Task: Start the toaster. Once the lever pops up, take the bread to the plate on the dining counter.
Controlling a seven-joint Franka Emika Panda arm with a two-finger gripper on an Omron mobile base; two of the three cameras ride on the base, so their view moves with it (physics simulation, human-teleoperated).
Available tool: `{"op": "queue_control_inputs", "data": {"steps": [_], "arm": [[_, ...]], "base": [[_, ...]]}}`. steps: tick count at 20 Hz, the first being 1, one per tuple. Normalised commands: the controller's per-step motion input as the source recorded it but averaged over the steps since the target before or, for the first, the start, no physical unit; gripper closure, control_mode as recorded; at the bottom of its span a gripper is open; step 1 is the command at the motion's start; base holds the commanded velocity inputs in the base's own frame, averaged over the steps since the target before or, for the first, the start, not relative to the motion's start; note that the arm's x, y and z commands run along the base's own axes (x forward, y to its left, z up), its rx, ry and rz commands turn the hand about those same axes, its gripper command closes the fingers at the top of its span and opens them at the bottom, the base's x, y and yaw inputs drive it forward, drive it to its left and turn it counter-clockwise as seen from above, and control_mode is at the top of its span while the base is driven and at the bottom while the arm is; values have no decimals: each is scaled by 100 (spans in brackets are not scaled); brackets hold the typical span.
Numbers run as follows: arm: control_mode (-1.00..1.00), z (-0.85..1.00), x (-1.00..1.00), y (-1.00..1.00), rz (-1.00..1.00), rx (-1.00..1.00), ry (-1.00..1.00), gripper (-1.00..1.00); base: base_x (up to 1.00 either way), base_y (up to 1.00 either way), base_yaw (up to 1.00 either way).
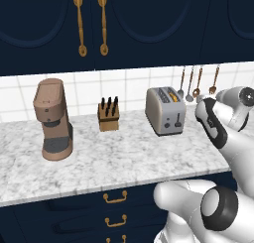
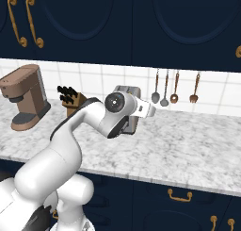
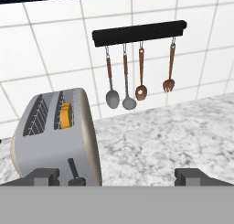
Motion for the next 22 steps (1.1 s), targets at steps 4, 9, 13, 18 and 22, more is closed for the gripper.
{"op": "queue_control_inputs", "data": {"steps": [4,9,13,18,22], "arm": [[-100,0,0,0,0,0,0,-100],[-100,0,0,0,0,0,0,-100],[-100,0,0,0,0,0,0,-100],[-100,0,0,0,0,0,0,-100],[-100,0,0,0,0,0,0,-100]], "base": [[0,0,0],[0,0,0],[0,0,0],[0,0,0],[0,0,0]]}}
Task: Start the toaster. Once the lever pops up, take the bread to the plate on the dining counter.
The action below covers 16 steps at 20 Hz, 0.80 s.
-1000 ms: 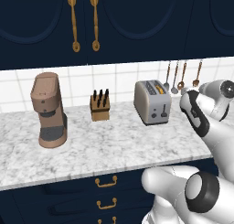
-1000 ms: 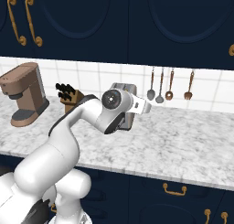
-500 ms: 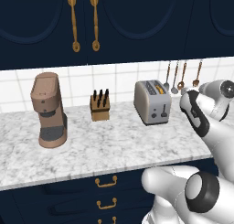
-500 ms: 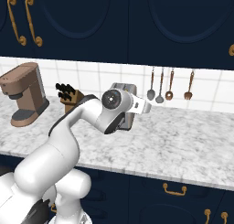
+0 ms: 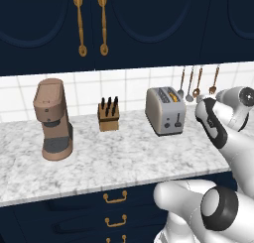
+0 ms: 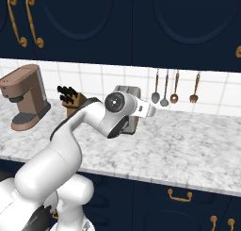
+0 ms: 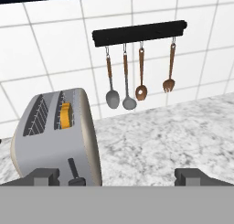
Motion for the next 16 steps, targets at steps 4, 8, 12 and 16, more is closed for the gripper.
{"op": "queue_control_inputs", "data": {"steps": [4,8,12,16], "arm": [[-100,0,0,0,0,0,0,-100],[-100,0,0,0,0,0,0,-100],[-100,0,0,0,0,0,0,-100],[-100,0,0,0,0,0,0,-100]], "base": [[0,0,0],[0,0,0],[0,0,0],[0,0,0]]}}
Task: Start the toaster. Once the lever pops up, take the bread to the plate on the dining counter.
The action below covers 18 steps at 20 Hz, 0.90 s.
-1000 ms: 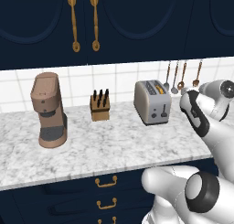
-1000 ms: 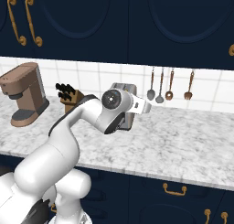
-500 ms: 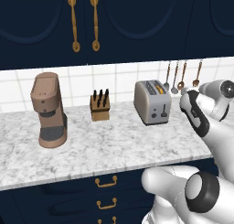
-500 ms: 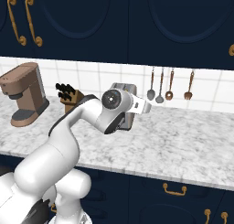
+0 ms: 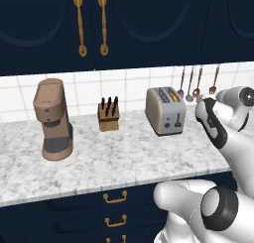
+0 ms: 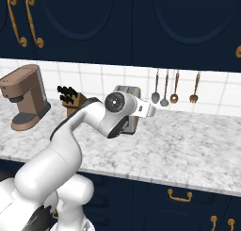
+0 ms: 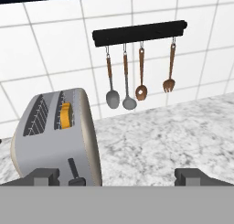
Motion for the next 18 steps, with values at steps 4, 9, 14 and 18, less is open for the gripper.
{"op": "queue_control_inputs", "data": {"steps": [4,9,14,18], "arm": [[-100,0,0,0,0,0,0,-100],[-100,0,0,0,0,0,0,-100],[-100,0,0,0,0,0,0,-100],[-100,0,0,0,0,0,0,-100]], "base": [[0,0,0],[0,0,0],[0,0,0],[0,0,0]]}}
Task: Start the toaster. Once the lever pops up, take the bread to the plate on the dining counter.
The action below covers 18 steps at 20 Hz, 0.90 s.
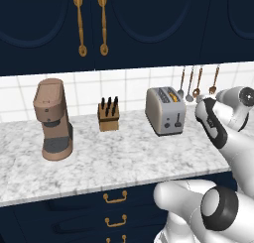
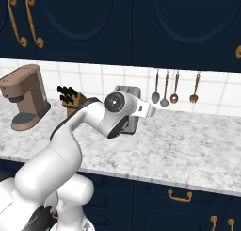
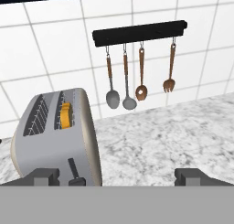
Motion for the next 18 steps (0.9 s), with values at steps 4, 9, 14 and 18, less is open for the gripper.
{"op": "queue_control_inputs", "data": {"steps": [4,9,14,18], "arm": [[-100,0,0,0,0,0,0,-100],[-100,0,0,0,0,0,0,-100],[-100,0,0,0,0,0,0,-100],[-100,0,0,0,0,0,0,-100]], "base": [[0,0,0],[0,0,0],[0,0,0],[0,0,0]]}}
